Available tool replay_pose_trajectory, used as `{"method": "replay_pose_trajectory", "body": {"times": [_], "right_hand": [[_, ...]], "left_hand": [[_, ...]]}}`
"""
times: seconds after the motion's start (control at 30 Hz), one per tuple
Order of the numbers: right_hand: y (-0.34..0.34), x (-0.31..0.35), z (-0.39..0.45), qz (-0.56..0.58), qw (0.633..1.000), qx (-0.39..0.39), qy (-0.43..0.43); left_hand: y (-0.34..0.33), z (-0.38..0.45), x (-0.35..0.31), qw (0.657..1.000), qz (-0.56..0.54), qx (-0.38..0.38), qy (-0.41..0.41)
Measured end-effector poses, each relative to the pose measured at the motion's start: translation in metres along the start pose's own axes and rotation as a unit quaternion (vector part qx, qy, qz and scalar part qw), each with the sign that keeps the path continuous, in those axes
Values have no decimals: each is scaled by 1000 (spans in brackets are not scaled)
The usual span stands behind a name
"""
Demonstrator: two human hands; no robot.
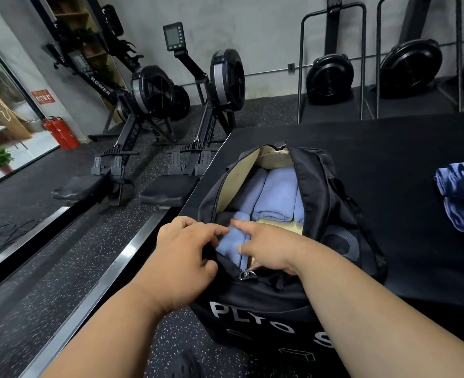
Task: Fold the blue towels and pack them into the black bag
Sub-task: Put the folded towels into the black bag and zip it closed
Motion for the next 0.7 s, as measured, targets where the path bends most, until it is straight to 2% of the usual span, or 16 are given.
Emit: {"method": "replay_pose_trajectory", "body": {"times": [0.17, 0.33, 0.43, 0.53, 0.6, 0.7], "right_hand": [[23, 3, -21, -35, 998, -43, 10], [63, 11, -62, -4, 990, -123, 74], [101, 8, -93, 14, 975, -196, 108], [139, -13, -126, 43, 960, -259, 102], [169, -32, -150, 14, 944, -319, 84], [217, -56, -194, -69, 899, -430, 48]], "left_hand": [[15, -1, -14, 999, 33, -24, -10], [23, 3, -49, 998, 19, -44, -28], [16, 8, -81, 998, -6, -37, -47], [3, 15, -113, 997, -24, -19, -64], [-4, 20, -132, 997, -28, -14, -75], [-15, 26, -159, 995, -36, 0, -93]]}}
Point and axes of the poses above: each hand's wrist, its own z-axis towards the middle knuckle, its own y-axis out of the back of the hand, x = y × z, the point moved 9 cm from there along z, towards the middle knuckle, and after that the axes turned 6 degrees about z, right-handed, at the moved point
